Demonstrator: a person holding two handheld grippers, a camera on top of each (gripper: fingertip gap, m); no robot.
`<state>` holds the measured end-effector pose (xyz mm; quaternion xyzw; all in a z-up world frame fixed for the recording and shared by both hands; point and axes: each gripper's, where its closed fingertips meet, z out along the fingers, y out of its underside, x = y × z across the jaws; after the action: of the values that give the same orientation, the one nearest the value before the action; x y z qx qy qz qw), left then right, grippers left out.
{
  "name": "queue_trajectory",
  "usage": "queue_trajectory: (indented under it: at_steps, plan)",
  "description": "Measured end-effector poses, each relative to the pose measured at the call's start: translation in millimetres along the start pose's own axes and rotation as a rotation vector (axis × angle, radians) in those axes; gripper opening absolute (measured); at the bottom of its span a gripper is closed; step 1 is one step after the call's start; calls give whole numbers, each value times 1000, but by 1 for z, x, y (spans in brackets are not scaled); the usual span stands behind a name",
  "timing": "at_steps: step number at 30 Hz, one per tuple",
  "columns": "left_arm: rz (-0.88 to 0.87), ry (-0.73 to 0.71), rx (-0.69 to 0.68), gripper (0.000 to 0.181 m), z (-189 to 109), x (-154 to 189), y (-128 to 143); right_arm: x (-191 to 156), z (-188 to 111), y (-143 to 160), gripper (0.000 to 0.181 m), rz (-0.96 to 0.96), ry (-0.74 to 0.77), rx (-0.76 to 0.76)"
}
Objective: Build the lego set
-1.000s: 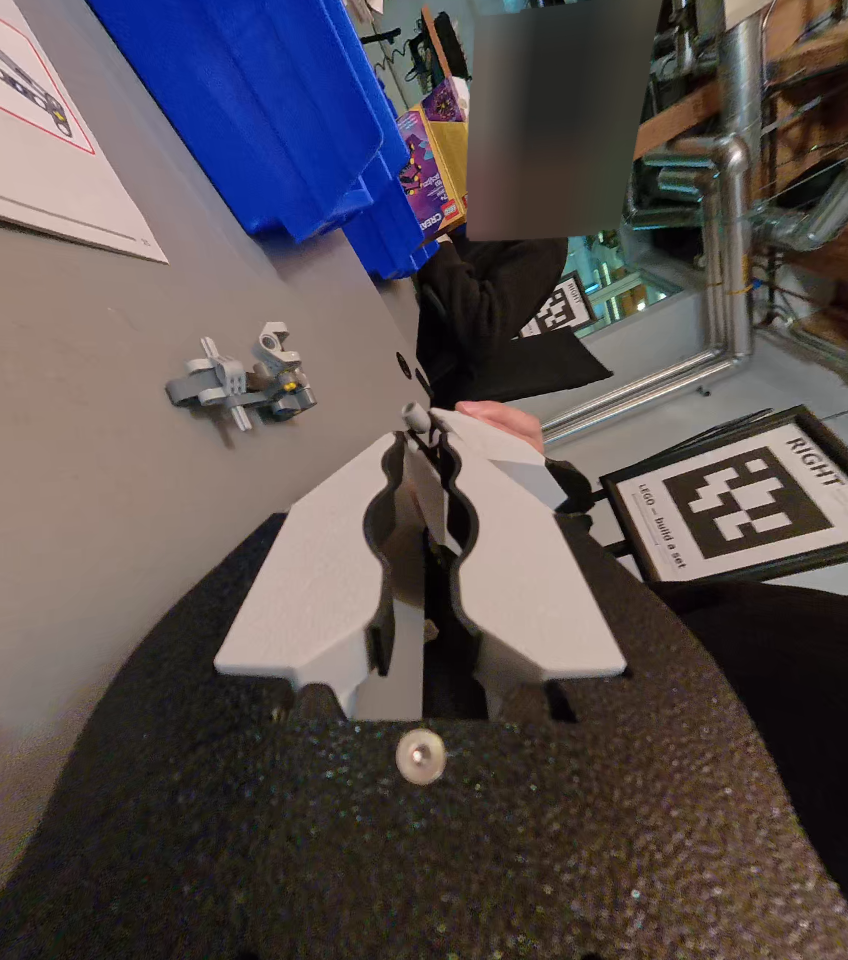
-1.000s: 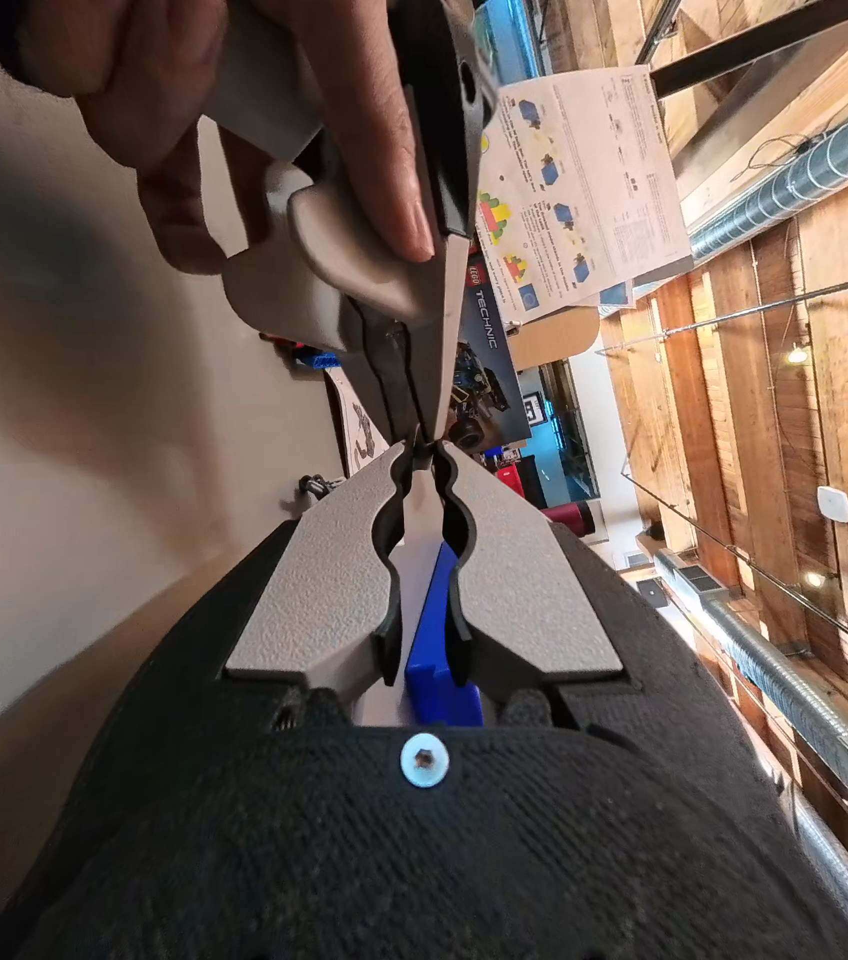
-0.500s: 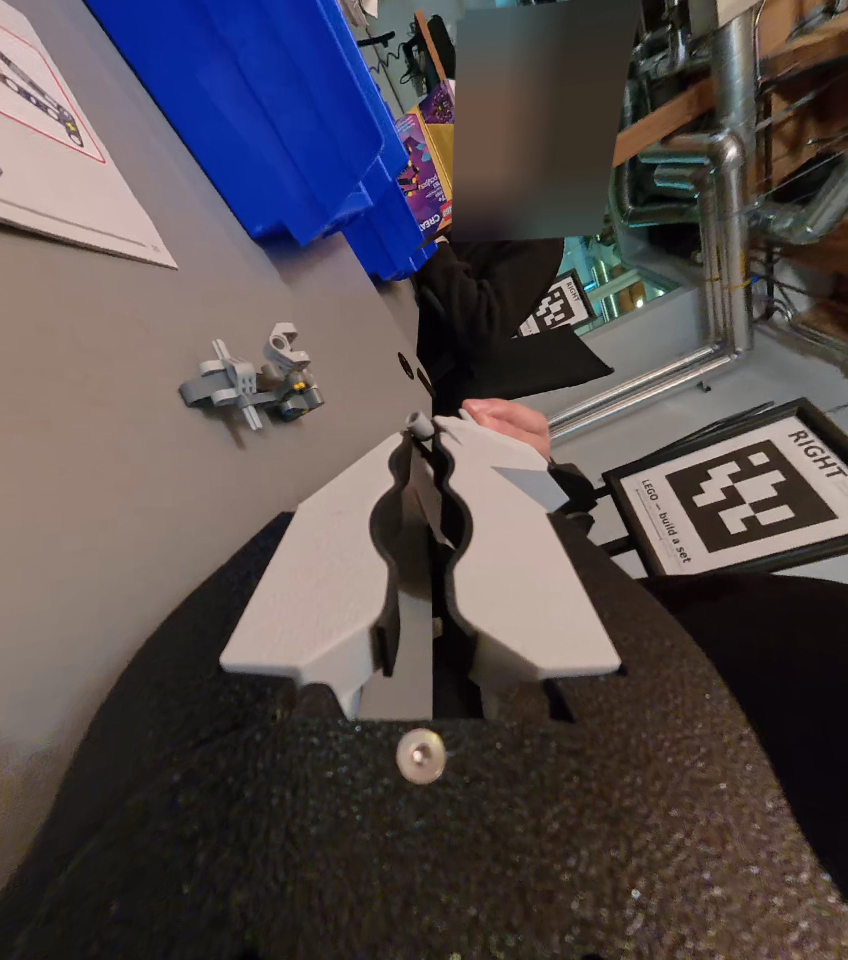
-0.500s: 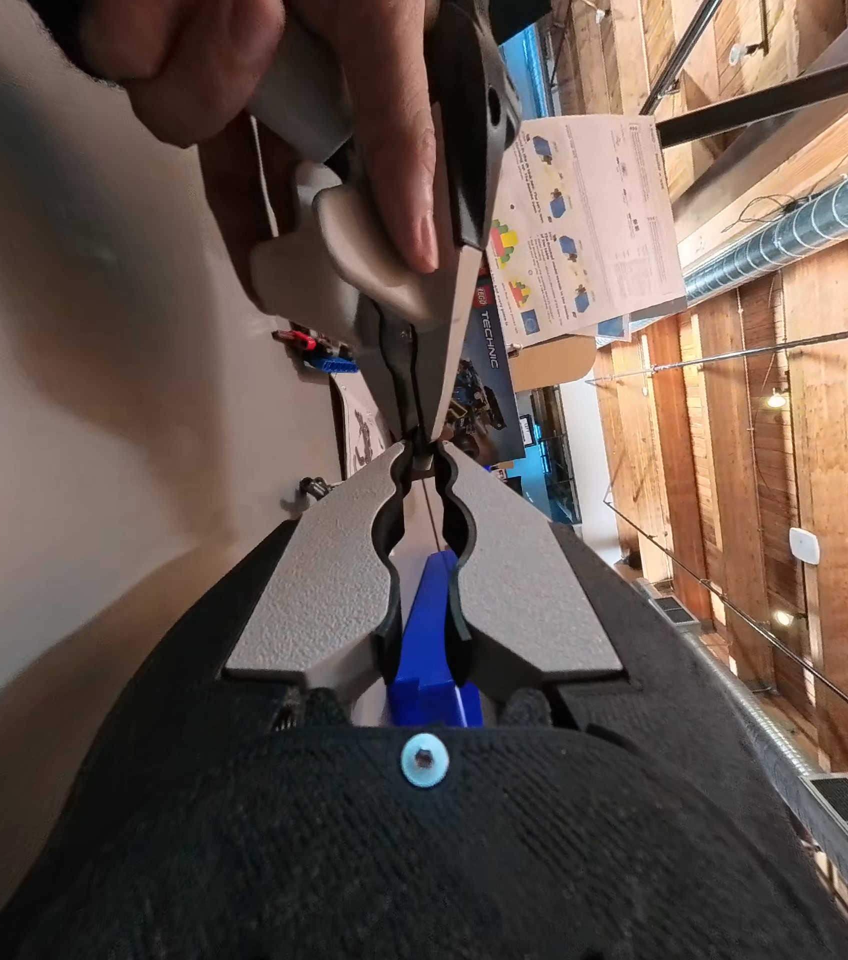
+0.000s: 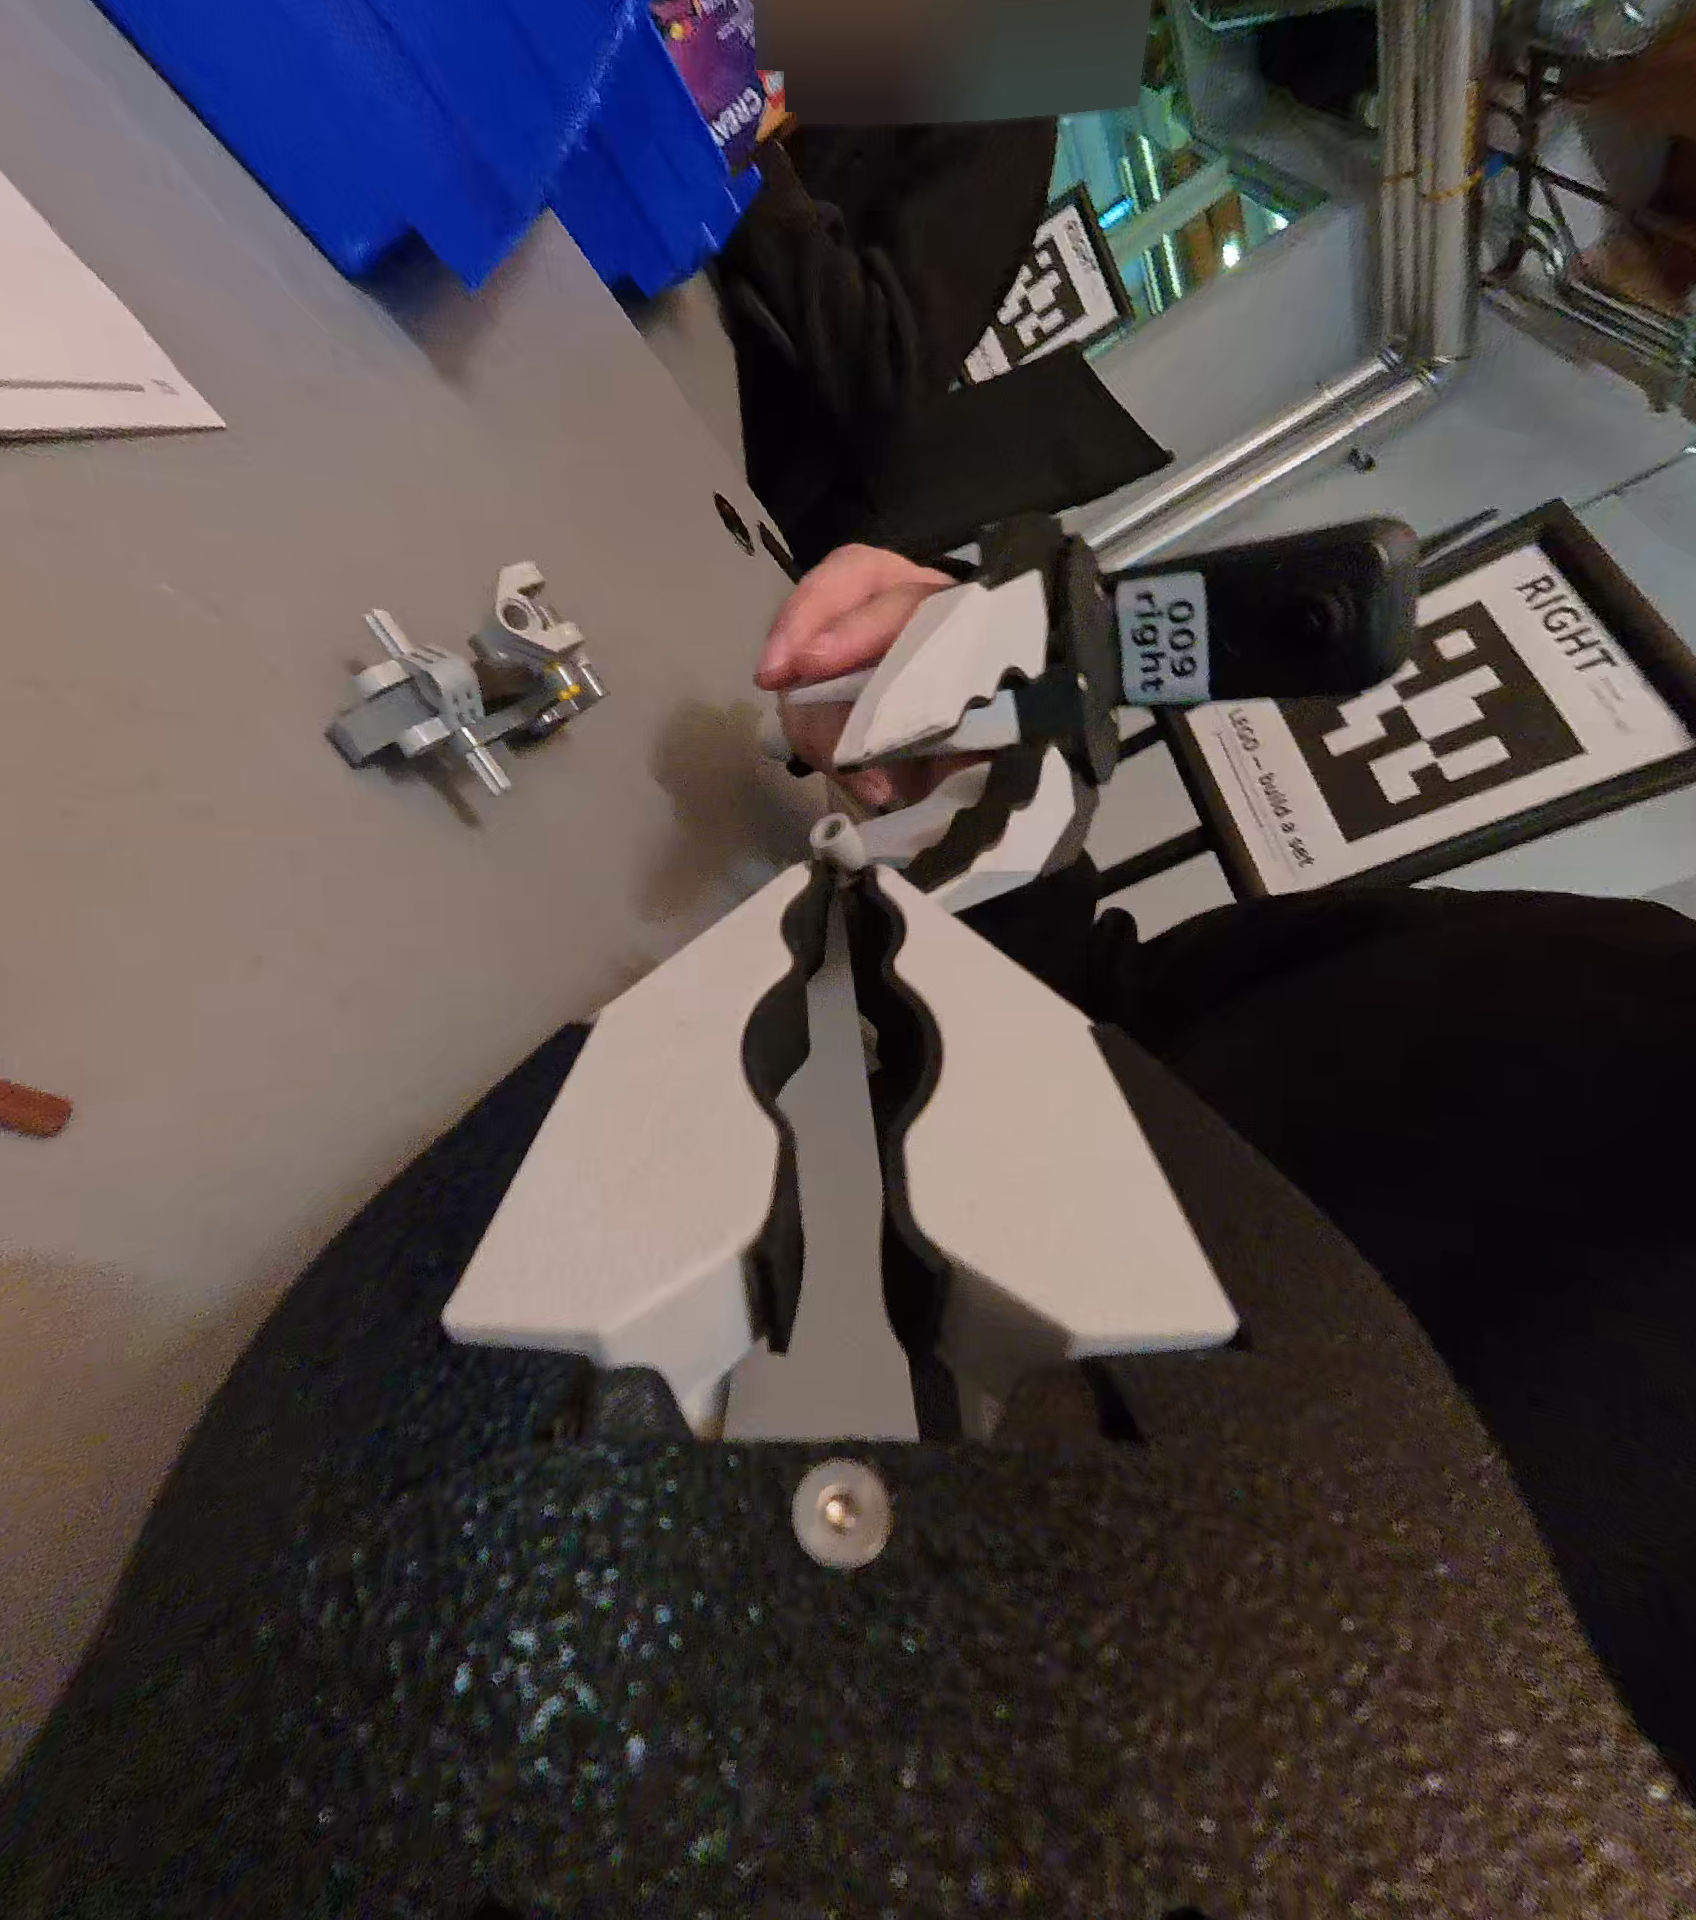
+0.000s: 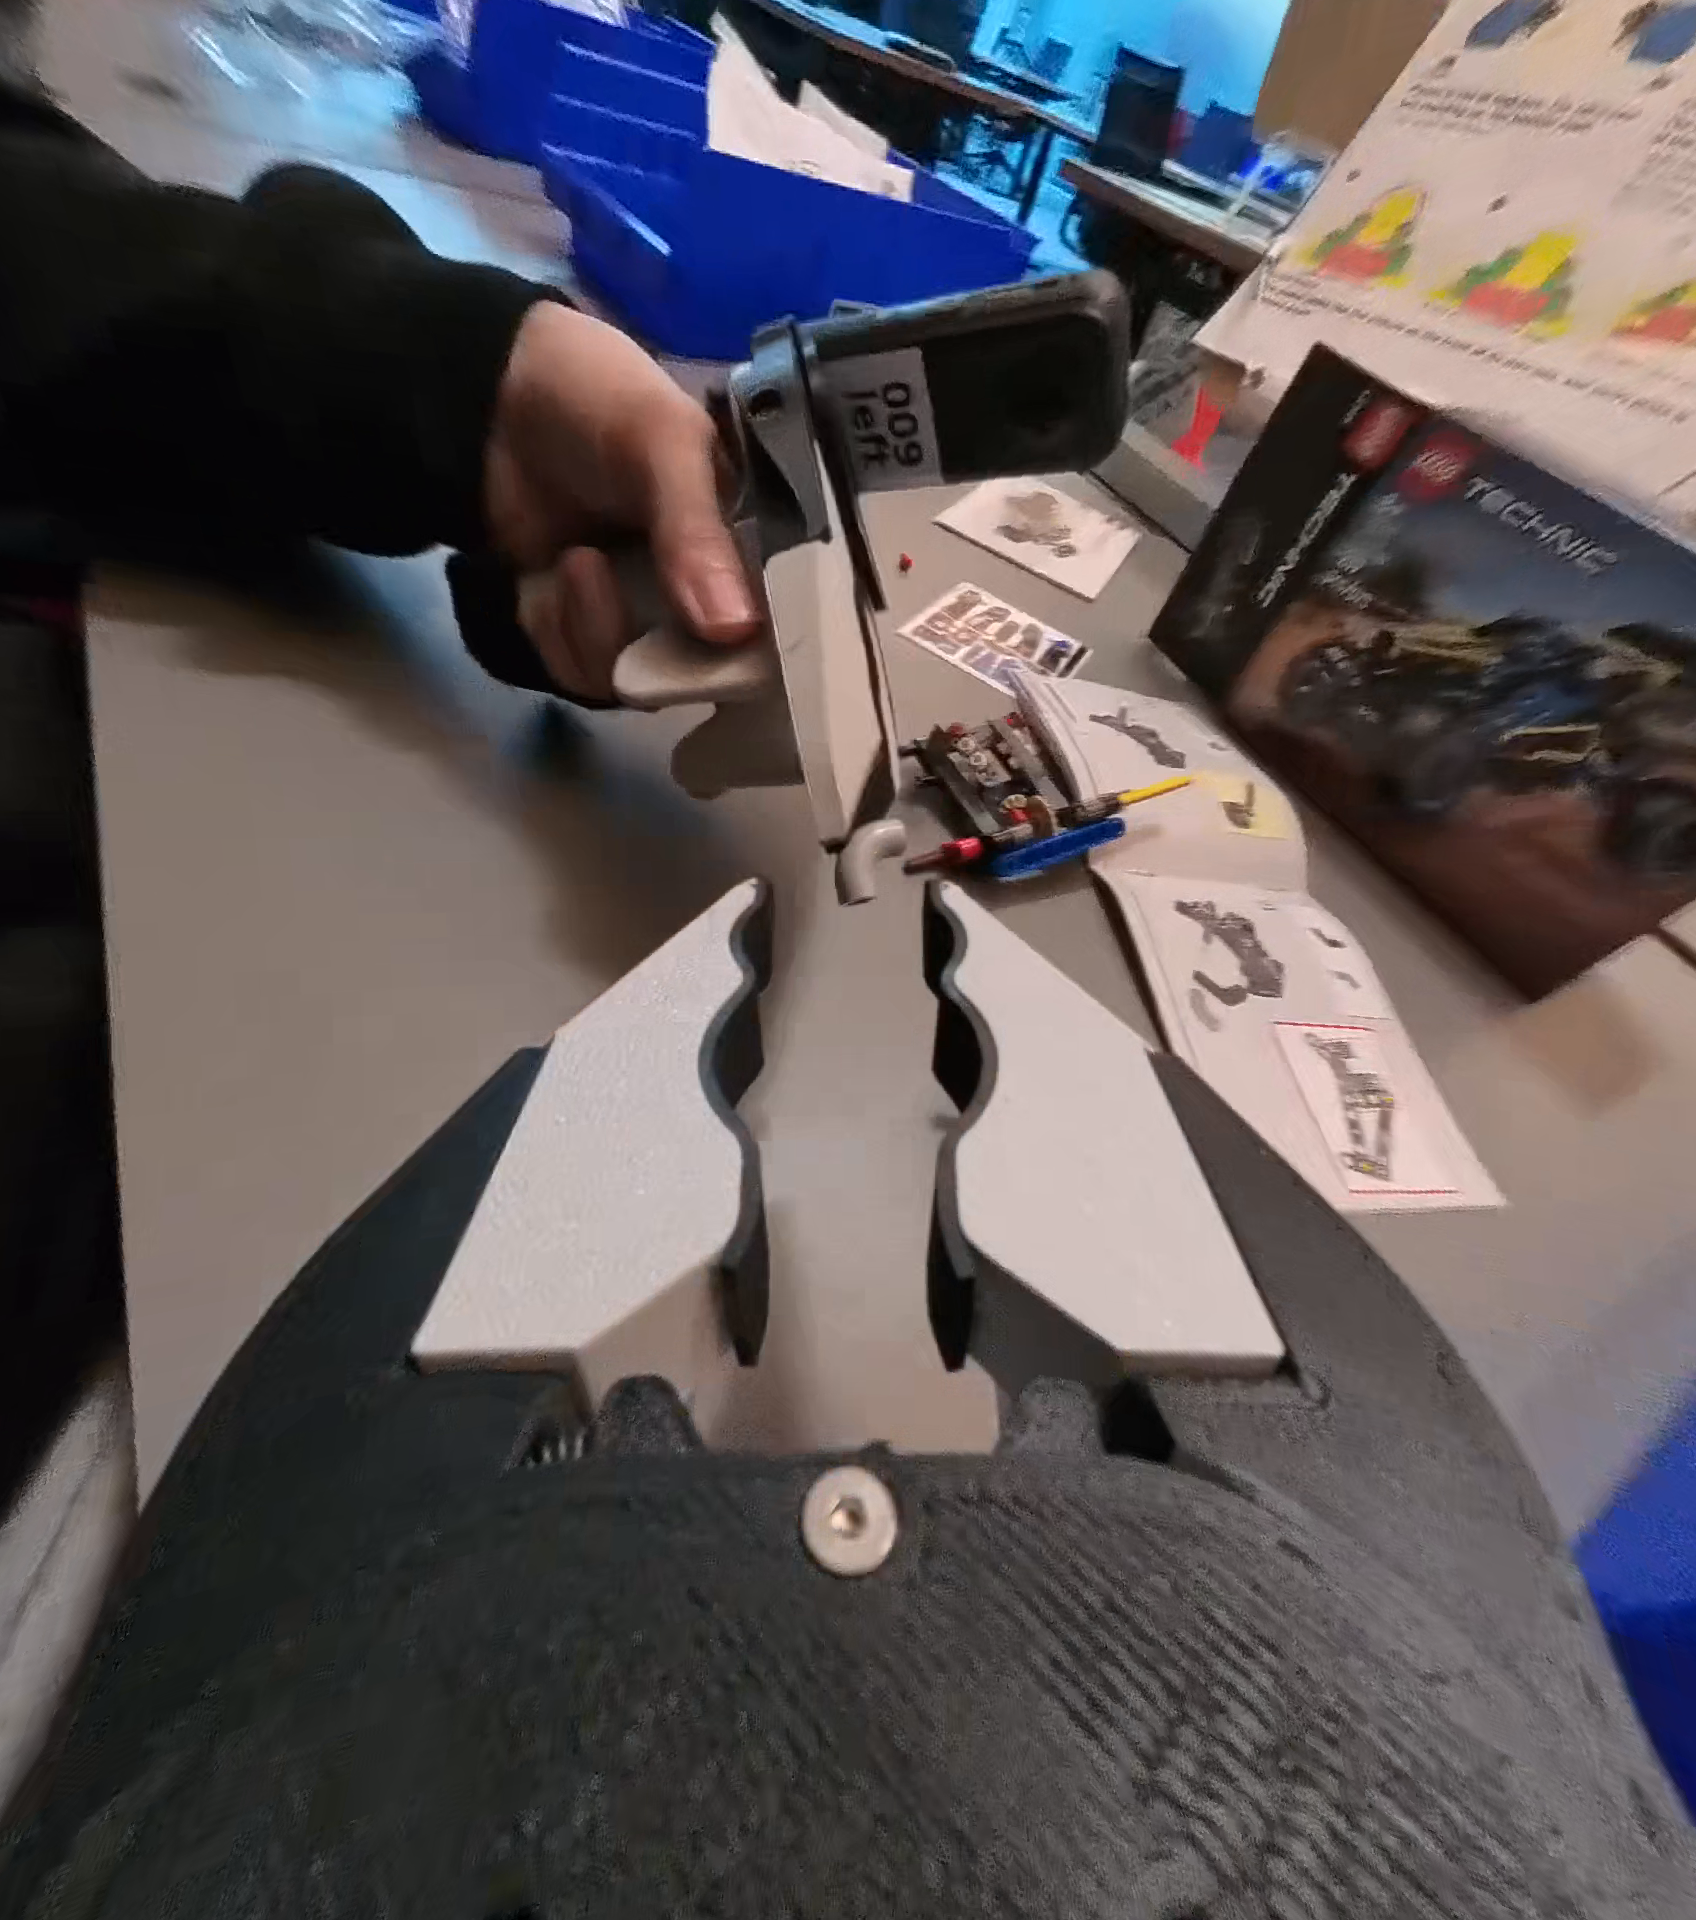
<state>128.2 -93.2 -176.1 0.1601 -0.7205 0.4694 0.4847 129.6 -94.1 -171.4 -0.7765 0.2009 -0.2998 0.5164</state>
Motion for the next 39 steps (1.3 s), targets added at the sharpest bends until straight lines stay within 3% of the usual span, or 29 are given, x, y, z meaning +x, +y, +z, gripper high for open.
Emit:
queue_trajectory:
  at_steps: [8,14,20,23,25,28,33,39]
  plan:
    - [-38,59,-42,3,3,1,8,-7,7,12,5,-67,0,-42]
    - [-38,-111,60,5,7,-20,1,2,9,27,0,-77,144,-154]
    - [19,-235,68,0,8,-37,-1,0,15,38,0,-62,125,-208]
    - [62,-302,0,0,11,-47,9,4,17,43,0,14,118,-243]
    - [115,-382,-55,0,9,-54,14,-5,13,64,0,121,14,-401]
    - [268,-511,-127,2,0,-60,15,1,-3,83,0,118,33,-533]
    - [490,-645,-226,8,-3,-65,7,21,-15,79,0,197,111,-463]
    - [515,-657,-283,10,8,-77,11,26,-5,80,8,167,173,-472]
